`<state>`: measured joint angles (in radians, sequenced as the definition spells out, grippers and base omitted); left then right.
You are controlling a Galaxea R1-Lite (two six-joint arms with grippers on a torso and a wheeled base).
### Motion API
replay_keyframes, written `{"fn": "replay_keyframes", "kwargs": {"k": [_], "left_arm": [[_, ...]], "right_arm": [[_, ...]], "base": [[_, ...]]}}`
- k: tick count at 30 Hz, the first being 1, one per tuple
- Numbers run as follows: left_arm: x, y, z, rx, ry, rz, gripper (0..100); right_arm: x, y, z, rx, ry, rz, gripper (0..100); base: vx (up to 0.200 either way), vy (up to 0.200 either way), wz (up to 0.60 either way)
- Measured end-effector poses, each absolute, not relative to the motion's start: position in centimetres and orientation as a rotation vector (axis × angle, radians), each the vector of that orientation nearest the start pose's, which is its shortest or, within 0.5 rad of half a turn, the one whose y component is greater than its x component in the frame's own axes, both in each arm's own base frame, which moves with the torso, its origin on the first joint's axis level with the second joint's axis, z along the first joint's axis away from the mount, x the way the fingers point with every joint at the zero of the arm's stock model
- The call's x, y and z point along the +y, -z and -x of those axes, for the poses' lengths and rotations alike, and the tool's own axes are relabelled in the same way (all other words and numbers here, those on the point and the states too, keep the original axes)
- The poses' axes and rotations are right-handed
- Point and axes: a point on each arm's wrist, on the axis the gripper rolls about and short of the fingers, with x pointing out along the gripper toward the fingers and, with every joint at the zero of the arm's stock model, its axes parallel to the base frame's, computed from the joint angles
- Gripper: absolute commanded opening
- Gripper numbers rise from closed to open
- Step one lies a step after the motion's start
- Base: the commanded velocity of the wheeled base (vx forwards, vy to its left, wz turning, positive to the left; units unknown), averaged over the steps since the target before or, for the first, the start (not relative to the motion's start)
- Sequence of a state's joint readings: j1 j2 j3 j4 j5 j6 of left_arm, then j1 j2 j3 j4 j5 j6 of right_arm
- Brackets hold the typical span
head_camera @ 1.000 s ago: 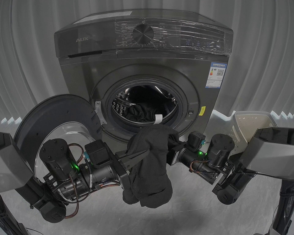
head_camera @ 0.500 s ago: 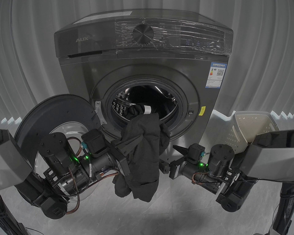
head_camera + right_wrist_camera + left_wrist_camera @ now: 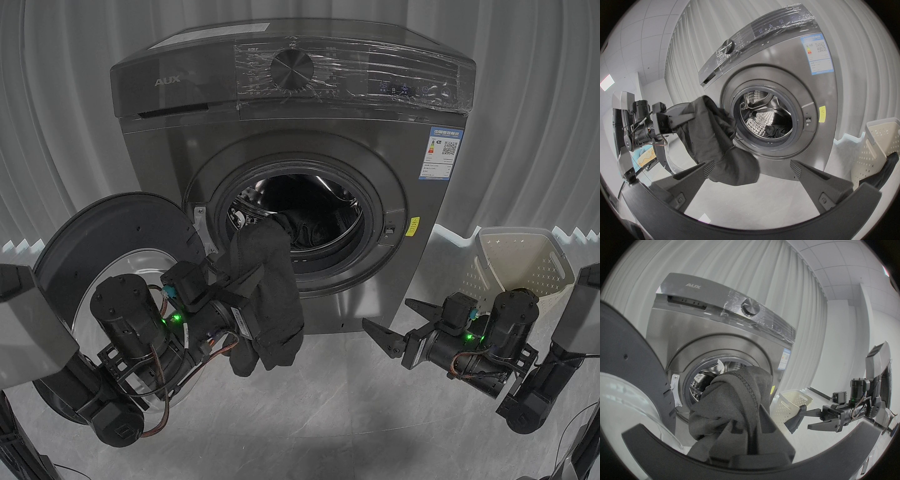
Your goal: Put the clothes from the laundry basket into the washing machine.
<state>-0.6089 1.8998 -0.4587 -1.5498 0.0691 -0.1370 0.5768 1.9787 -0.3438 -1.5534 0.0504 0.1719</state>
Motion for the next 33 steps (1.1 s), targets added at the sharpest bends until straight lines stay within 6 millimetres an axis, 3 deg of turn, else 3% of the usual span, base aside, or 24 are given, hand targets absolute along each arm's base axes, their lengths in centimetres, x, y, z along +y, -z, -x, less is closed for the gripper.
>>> {"fn": "replay_keyframes", "kwargs": {"k": [21, 30, 33], "left_arm": [[-18.6, -10.4, -26.8, -0.023, 0.346, 0.175, 0], [-18.8, -10.0, -26.8, -0.010, 0.352, 0.167, 0], [-18.9, -9.8, -26.9, -0.006, 0.353, 0.161, 0]], "right_arm": [[15.7, -9.1, -23.4, 0.129, -0.624, -0.151, 100], [15.7, -8.8, -23.4, 0.139, -0.624, -0.149, 100], [15.7, -8.8, -23.4, 0.141, -0.623, -0.148, 100]], "base": [[0.000, 0.000, 0.00], [0.200, 0.000, 0.00], [0.000, 0.000, 0.00]]}}
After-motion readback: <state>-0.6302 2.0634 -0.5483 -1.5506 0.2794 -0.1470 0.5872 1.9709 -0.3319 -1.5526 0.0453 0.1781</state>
